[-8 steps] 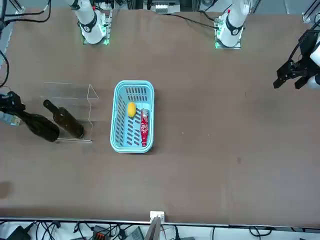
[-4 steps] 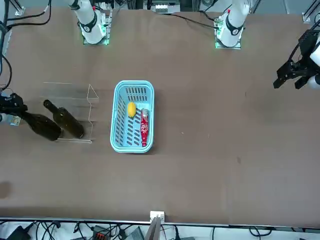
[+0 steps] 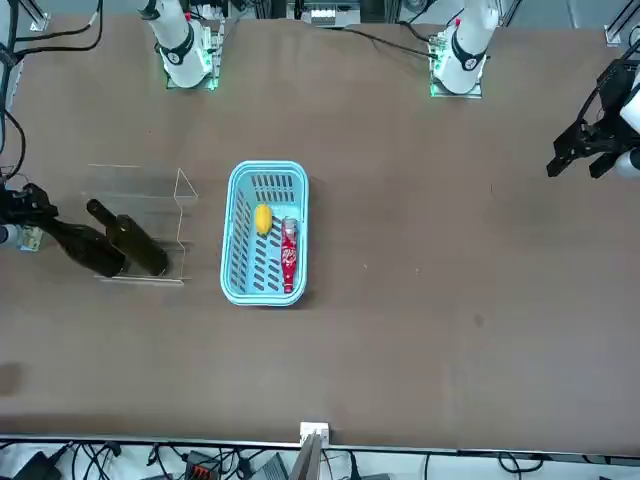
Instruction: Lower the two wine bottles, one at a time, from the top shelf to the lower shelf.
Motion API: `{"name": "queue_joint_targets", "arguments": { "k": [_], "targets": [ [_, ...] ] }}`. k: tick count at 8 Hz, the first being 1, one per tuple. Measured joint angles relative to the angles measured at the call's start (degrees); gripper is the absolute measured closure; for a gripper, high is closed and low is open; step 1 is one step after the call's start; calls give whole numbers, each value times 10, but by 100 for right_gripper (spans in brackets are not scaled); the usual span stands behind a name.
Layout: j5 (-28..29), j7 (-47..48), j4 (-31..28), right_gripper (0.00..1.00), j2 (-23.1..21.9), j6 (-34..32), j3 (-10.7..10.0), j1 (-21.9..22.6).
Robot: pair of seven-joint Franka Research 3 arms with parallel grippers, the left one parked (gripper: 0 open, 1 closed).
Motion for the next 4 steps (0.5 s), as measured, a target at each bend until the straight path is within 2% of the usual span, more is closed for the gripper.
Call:
{"name": "queue_joint_targets", "arguments": {
  "k": [4],
  "targets": [
    [-1, 0, -8, 61, 1, 3, 0, 0]
  ]
}}
